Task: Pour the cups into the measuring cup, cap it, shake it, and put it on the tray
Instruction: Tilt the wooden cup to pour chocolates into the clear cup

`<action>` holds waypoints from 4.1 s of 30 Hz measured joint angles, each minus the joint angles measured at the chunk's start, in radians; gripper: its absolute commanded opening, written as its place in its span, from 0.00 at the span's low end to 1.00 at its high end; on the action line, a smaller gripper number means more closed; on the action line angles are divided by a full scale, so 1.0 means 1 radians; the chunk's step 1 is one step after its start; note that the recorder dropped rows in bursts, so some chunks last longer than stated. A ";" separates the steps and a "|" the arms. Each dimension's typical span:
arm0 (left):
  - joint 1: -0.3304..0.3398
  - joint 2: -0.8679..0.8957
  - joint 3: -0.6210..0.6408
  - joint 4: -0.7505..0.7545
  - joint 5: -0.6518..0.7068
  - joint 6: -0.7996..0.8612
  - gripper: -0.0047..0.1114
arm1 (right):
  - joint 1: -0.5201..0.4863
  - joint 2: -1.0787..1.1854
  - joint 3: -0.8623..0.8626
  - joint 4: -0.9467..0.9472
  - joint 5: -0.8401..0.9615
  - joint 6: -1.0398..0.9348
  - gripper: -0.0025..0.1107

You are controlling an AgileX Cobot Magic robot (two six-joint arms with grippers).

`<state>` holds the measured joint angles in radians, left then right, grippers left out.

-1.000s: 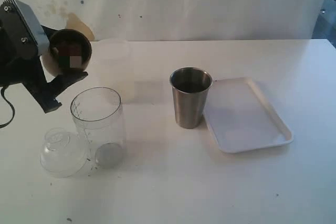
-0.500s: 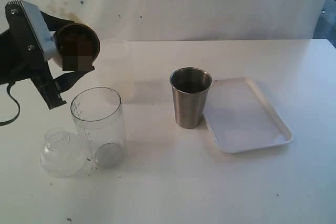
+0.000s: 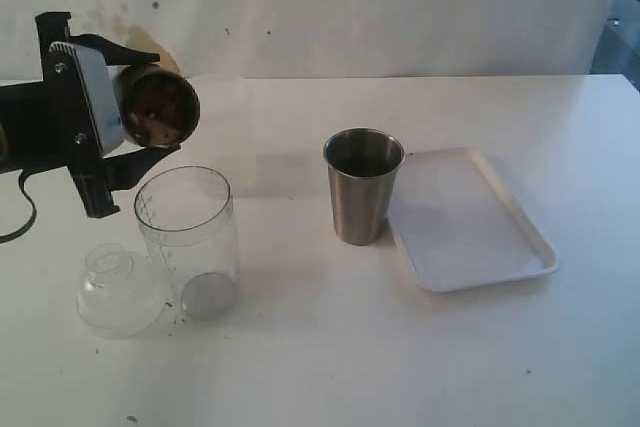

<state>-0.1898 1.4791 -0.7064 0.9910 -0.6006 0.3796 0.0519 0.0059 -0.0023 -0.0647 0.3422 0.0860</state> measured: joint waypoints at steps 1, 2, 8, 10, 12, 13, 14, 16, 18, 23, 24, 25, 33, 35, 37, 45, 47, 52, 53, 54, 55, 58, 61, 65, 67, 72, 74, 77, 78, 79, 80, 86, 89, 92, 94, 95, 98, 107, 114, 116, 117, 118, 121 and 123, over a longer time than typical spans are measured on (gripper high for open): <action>0.000 0.000 0.000 0.000 0.000 0.035 0.04 | 0.000 0.000 0.000 0.000 0.000 0.000 0.02; 0.000 0.000 0.000 -0.002 -0.002 0.064 0.04 | 0.000 0.000 0.000 0.000 0.000 0.000 0.02; 0.000 0.000 0.000 -0.015 -0.002 0.130 0.04 | 0.000 0.000 0.000 0.000 0.000 0.000 0.02; 0.000 0.000 0.000 -0.015 -0.002 0.148 0.04 | 0.000 0.000 0.000 0.000 0.000 0.000 0.02; 0.000 0.000 0.000 -0.016 -0.002 0.162 0.04 | 0.000 0.000 0.000 0.000 0.000 0.000 0.02; 0.000 0.000 0.000 -0.016 -0.002 0.167 0.04 | 0.000 0.000 0.000 0.000 0.000 0.000 0.02; 0.000 0.000 0.000 -0.018 -0.002 0.174 0.04 | 0.000 0.000 0.000 0.000 0.000 0.000 0.02; 0.000 0.000 0.000 -0.018 0.005 0.187 0.04 | 0.000 0.000 0.000 0.000 0.000 0.000 0.02; 0.000 0.000 0.000 -0.018 0.012 0.203 0.04 | 0.000 0.000 0.000 0.000 0.000 0.000 0.02; 0.000 0.000 0.000 -0.018 0.014 0.229 0.04 | 0.000 0.000 0.000 0.000 0.000 0.000 0.02; 0.000 0.000 0.000 -0.018 0.014 0.231 0.04 | 0.000 0.000 0.000 0.000 0.000 0.000 0.02; 0.000 0.000 0.000 -0.018 0.014 0.243 0.04 | 0.000 0.000 0.000 0.000 0.000 0.000 0.02; 0.000 0.000 0.000 -0.018 0.016 0.401 0.04 | 0.000 0.000 0.000 0.000 0.000 0.000 0.02; 0.000 0.000 0.000 -0.020 0.016 0.418 0.04 | 0.000 0.000 0.000 0.000 0.000 0.000 0.02; 0.000 0.000 0.000 -0.020 0.016 0.424 0.04 | 0.000 0.000 0.000 0.000 0.000 0.000 0.02; -0.032 0.000 0.000 -0.020 0.009 0.432 0.04 | 0.000 0.000 0.000 0.000 0.000 0.000 0.02; -0.049 0.000 0.000 -0.020 0.014 0.445 0.04 | 0.000 0.000 0.000 0.000 0.000 0.000 0.02; -0.058 0.000 0.000 -0.020 0.065 0.501 0.04 | 0.000 0.000 0.000 0.000 0.000 0.000 0.02; -0.058 0.000 0.000 -0.020 0.077 0.511 0.04 | 0.000 0.000 0.000 0.000 0.000 0.000 0.02; -0.058 0.000 0.000 -0.020 0.085 0.518 0.04 | 0.000 0.000 0.000 0.000 0.000 0.000 0.02; -0.058 0.000 0.000 -0.022 0.085 0.523 0.04 | 0.000 0.000 0.000 0.000 0.000 0.000 0.02; -0.058 0.001 0.000 -0.024 0.083 0.536 0.04 | 0.000 0.000 0.000 0.000 0.000 0.000 0.02; -0.058 0.001 0.000 -0.024 0.076 0.538 0.04 | 0.000 0.000 0.000 0.000 0.000 0.000 0.02; -0.058 0.001 0.000 -0.026 0.076 0.570 0.04 | 0.000 0.000 0.000 0.000 0.000 0.000 0.02; -0.058 0.001 0.000 -0.026 0.076 0.598 0.04 | 0.000 0.000 0.000 0.000 0.000 0.000 0.02; -0.058 0.001 0.000 -0.026 0.067 0.646 0.04 | 0.000 0.000 0.000 0.000 0.000 0.000 0.02; -0.058 0.001 0.000 -0.026 0.049 0.648 0.04 | 0.000 0.000 0.000 0.000 0.000 0.000 0.02; -0.058 0.001 0.000 -0.026 0.015 0.648 0.04 | 0.000 0.000 0.000 0.000 0.000 0.000 0.02; -0.058 0.001 0.000 -0.026 0.006 0.648 0.04 | 0.000 0.000 0.000 0.000 0.000 0.000 0.02; -0.058 0.001 0.000 -0.026 0.001 0.648 0.04 | 0.000 0.000 0.000 0.000 0.000 0.000 0.02; -0.058 0.001 0.000 -0.026 0.001 0.648 0.04 | 0.000 0.000 0.000 0.000 0.000 0.000 0.02; -0.058 0.001 0.000 -0.026 0.001 0.650 0.04 | 0.000 0.000 0.000 0.000 0.000 0.000 0.02; -0.058 0.001 0.000 -0.026 0.001 0.676 0.04 | 0.000 0.000 0.000 0.000 0.000 0.000 0.02; -0.058 0.001 0.000 -0.026 -0.006 0.732 0.04 | 0.000 0.000 0.000 0.000 0.000 0.000 0.02; -0.058 0.001 0.000 -0.026 -0.016 0.758 0.04 | 0.000 0.000 0.000 0.000 0.000 0.000 0.02; -0.058 0.001 0.000 -0.026 -0.023 0.771 0.04 | 0.000 0.000 0.000 0.000 0.000 0.000 0.02; -0.058 0.001 0.000 -0.026 -0.035 0.808 0.04 | 0.000 0.000 0.000 0.000 0.000 0.000 0.02; -0.058 0.001 0.000 -0.026 -0.035 0.853 0.04 | 0.000 0.000 0.000 0.000 0.000 0.000 0.02; -0.058 0.001 0.000 -0.026 -0.035 0.860 0.04 | 0.000 0.000 0.000 0.000 0.000 0.000 0.02; -0.058 0.001 0.000 -0.026 -0.035 0.895 0.04 | 0.000 0.000 0.000 0.000 0.000 0.000 0.02; -0.058 0.001 0.000 -0.026 -0.029 0.926 0.04 | 0.000 0.000 0.000 0.000 0.000 0.000 0.02; -0.058 0.001 0.000 -0.026 -0.022 0.961 0.04 | 0.000 0.000 0.000 0.000 0.000 0.000 0.02; -0.058 0.001 0.000 -0.026 0.011 1.034 0.04 | 0.000 0.000 0.000 0.000 0.000 0.000 0.02; -0.058 0.001 0.000 -0.026 0.016 1.051 0.04 | 0.000 0.000 0.000 0.000 0.000 0.000 0.02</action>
<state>-0.2475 1.4797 -0.7064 0.9653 -0.5845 1.4308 0.0519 0.0059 -0.0023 -0.0647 0.3422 0.0860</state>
